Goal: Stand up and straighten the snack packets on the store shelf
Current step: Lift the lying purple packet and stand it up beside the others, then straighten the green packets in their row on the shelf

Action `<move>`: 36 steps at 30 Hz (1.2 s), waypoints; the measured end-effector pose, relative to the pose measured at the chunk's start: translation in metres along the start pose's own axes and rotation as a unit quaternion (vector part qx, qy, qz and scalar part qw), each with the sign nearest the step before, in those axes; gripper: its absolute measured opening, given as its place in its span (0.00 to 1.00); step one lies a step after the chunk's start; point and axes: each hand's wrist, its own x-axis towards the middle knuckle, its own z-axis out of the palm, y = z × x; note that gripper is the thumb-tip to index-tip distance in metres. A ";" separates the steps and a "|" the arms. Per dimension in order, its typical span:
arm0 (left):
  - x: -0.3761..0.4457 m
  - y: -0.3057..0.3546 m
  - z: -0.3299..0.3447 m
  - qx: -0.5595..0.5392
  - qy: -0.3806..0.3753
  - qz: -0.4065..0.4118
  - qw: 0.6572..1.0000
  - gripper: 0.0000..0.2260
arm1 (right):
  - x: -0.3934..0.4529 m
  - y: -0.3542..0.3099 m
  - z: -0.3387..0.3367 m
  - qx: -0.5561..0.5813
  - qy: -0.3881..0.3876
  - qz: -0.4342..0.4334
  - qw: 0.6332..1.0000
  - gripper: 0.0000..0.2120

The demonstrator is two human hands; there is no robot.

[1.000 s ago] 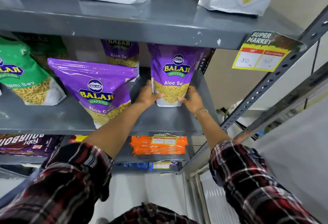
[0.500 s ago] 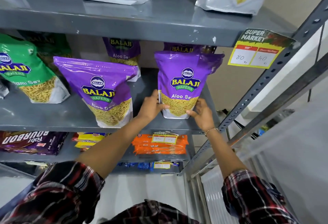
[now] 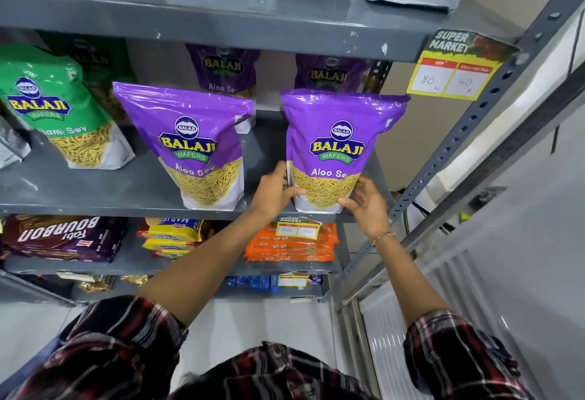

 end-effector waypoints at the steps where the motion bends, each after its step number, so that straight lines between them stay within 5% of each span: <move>1: -0.001 0.000 0.000 0.001 -0.004 -0.004 1.000 0.25 | -0.002 0.000 0.000 -0.005 0.002 0.003 1.000 0.28; 7: -0.016 -0.001 0.004 0.002 -0.018 0.001 1.000 0.29 | -0.018 -0.007 -0.001 -0.001 -0.014 -0.014 1.000 0.29; 9: -0.029 -0.007 0.005 -0.004 0.006 -0.015 1.000 0.32 | -0.032 -0.004 0.007 -0.026 0.063 -0.020 0.998 0.25; 12: -0.051 -0.024 -0.009 0.000 0.037 -0.026 0.999 0.20 | -0.058 0.005 0.038 -0.100 0.186 -0.064 0.975 0.06; 16: -0.073 -0.052 -0.061 0.009 0.067 -0.029 0.997 0.07 | -0.075 -0.007 0.114 -0.103 0.087 -0.101 0.986 0.04; 26: -0.096 -0.169 -0.287 0.009 0.200 -0.120 0.972 0.05 | -0.066 -0.085 0.348 -0.033 -0.148 -0.112 0.982 0.04; 30: -0.081 -0.202 -0.374 0.023 0.256 -0.120 0.959 0.07 | -0.051 -0.111 0.429 -0.032 -0.133 -0.096 0.986 0.04; 33: -0.064 -0.218 -0.423 0.007 0.290 -0.100 0.952 0.12 | -0.022 -0.131 0.470 -0.035 -0.051 -0.095 0.994 0.04; 36: -0.045 -0.233 -0.445 -0.017 0.237 -0.123 0.963 0.26 | 0.010 -0.139 0.488 -0.022 -0.024 -0.039 0.999 0.21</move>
